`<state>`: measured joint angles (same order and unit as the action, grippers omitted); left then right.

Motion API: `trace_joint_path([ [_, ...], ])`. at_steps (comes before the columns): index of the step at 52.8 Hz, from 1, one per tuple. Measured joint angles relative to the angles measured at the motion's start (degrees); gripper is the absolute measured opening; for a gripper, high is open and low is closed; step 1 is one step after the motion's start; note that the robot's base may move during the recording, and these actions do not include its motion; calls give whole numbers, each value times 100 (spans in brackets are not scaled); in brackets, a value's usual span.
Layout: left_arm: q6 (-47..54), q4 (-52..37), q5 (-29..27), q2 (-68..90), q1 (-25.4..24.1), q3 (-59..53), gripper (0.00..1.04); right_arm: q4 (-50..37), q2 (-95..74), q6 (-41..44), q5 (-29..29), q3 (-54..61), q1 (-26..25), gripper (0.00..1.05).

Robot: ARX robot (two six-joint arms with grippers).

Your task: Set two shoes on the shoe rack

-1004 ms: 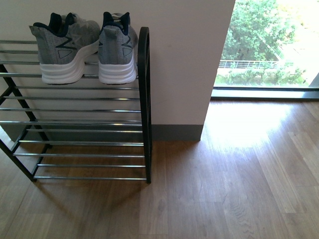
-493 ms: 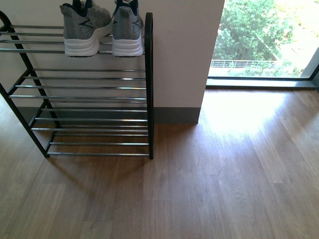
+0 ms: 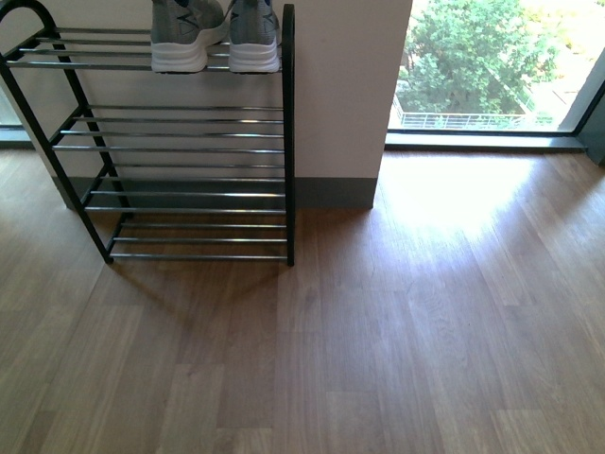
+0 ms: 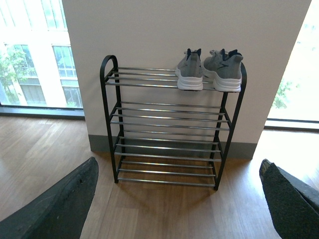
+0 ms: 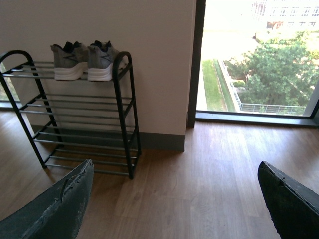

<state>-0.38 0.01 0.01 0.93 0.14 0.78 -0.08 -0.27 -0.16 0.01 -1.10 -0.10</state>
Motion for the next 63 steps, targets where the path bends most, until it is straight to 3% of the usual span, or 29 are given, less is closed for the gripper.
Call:
trace_joint_path([
  [63,0,2,0,0,0,0,95,11,-4,0,-11,0,0,96],
])
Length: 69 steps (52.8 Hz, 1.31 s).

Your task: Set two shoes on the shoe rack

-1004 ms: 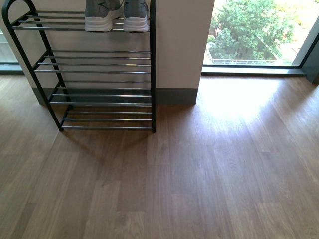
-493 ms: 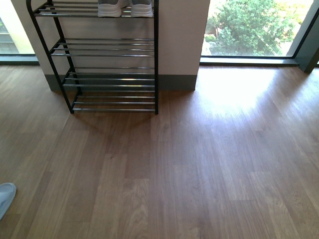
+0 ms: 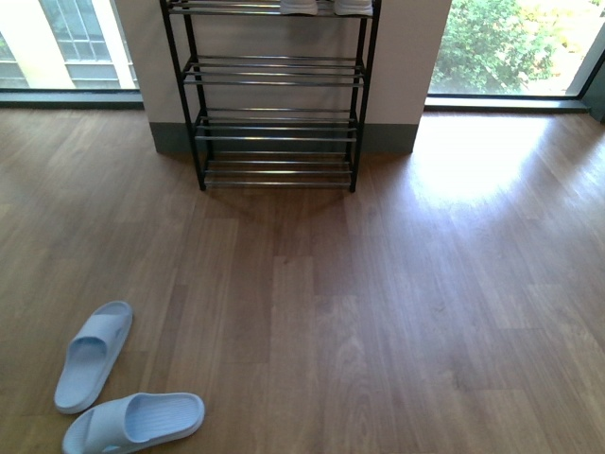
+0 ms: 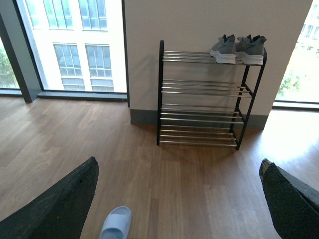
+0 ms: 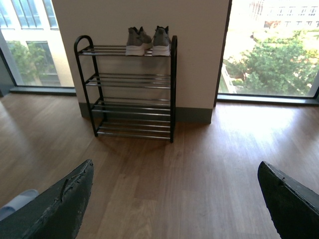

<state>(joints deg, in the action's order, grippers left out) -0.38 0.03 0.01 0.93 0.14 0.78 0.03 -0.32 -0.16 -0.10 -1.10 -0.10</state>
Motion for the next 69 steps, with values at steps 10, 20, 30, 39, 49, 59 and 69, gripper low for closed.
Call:
trace_joint_path([
  [10,0,-2,-2,0,0,0,95,0,13,0,9,0,2,96],
  [20,-2,-2,-24,0,0,0,95,0,15,0,-11,0,0,96],
  [30,0,-2,-20,0,0,0,95,0,17,0,-11,0,0,96],
  [39,0,-2,-9,0,0,0,95,0,11,0,-2,0,0,96],
  [49,0,-2,-7,0,0,0,95,0,9,0,-4,0,0,96],
  [59,0,-2,-2,-2,0,0,95,2,7,0,7,0,0,96],
  [69,0,-2,-2,0,0,0,95,0,13,0,7,0,0,96],
])
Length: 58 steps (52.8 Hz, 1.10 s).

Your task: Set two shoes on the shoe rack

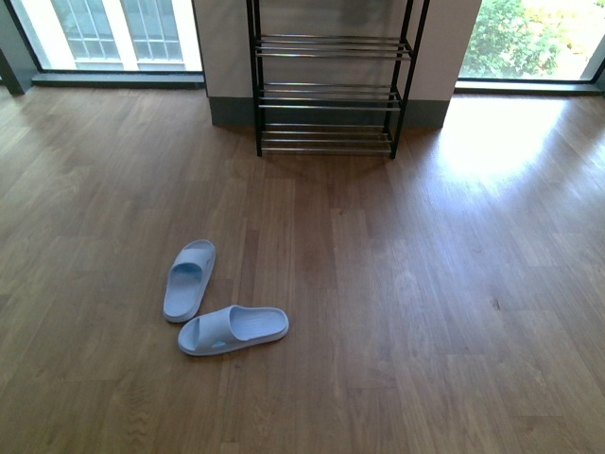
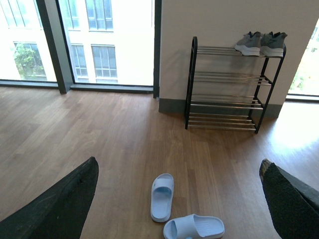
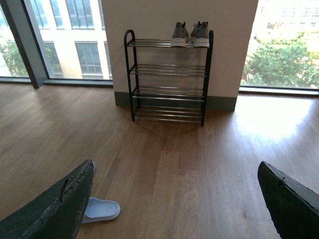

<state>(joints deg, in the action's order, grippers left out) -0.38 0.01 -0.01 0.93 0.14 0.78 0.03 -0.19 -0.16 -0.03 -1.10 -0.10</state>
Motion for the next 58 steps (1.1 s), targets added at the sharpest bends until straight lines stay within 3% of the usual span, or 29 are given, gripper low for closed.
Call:
trace_joint_path([
  [58,0,0,0,-2,0,0,95,0,-7,2,-7,0,0,96],
])
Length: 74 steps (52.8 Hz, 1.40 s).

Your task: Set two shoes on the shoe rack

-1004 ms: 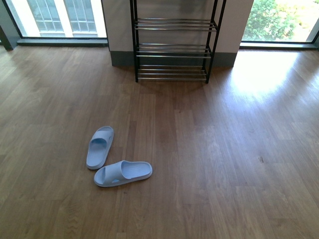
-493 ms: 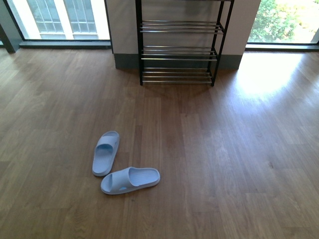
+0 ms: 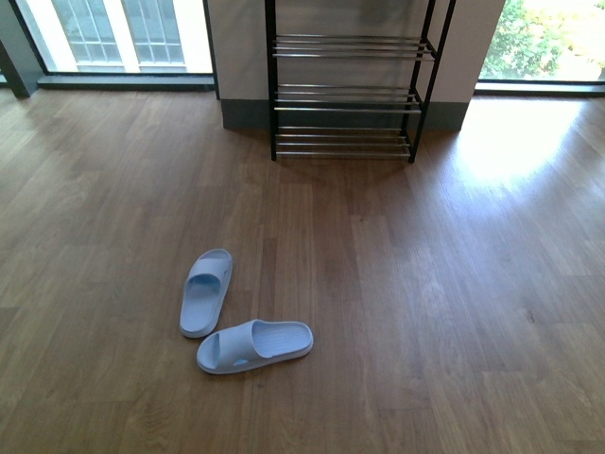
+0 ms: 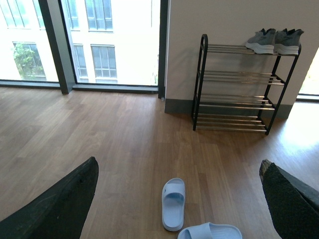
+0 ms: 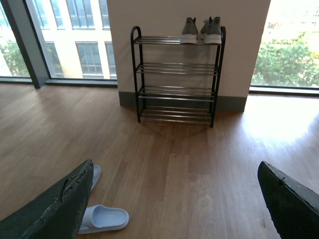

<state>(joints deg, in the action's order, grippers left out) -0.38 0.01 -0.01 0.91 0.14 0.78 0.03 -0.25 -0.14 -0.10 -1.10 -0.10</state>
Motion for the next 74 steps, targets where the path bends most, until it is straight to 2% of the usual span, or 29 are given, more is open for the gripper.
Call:
trace_joint_path([
  [74,0,0,0,0,0,0,95,0,2,-2,11,0,0,96],
])
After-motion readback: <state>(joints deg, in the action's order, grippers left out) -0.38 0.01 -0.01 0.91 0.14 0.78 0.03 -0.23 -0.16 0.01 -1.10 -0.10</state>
